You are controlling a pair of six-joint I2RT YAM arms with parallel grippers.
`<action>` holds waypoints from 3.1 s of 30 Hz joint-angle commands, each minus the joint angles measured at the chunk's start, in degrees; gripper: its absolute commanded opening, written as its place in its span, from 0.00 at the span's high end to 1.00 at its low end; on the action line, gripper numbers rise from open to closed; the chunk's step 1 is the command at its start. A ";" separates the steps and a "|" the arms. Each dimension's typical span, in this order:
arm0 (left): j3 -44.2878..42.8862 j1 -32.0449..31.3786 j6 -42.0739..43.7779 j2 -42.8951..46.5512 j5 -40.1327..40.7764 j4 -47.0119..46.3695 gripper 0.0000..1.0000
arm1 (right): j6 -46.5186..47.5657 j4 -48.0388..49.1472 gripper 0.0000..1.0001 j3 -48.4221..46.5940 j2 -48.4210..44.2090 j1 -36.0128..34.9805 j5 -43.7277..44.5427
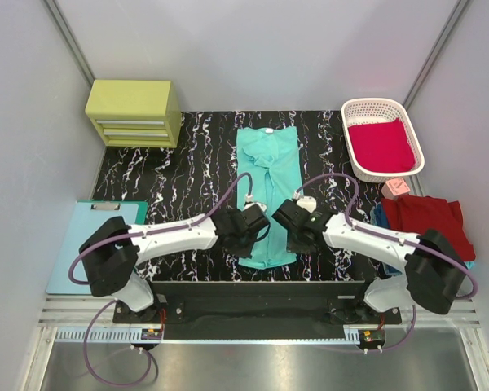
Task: Fold and stack the t-shirts
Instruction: Grab the bottom of the folded rectangular tshirt with both arms, then fold the folded rectangular tshirt in 1/3 of the way
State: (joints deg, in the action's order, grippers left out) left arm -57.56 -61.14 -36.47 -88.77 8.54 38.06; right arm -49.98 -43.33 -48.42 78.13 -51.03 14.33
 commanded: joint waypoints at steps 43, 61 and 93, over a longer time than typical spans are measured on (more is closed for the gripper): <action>-50.96 26.69 12.21 -33.91 0.26 9.31 0.92 | 18.69 2.02 1.00 -45.25 36.99 23.34 7.47; -63.55 29.94 14.23 -46.05 -3.44 9.13 0.88 | 20.97 3.16 1.00 -55.37 49.84 24.92 5.71; -25.06 23.26 7.55 -21.53 -4.23 -8.53 0.34 | 17.37 8.88 0.66 -33.66 32.70 18.07 5.36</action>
State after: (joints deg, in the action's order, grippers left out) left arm -82.43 -37.76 -27.70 -110.85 6.02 33.87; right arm -31.55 -36.51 -79.53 110.52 -32.60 19.81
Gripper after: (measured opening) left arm 0.684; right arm 0.366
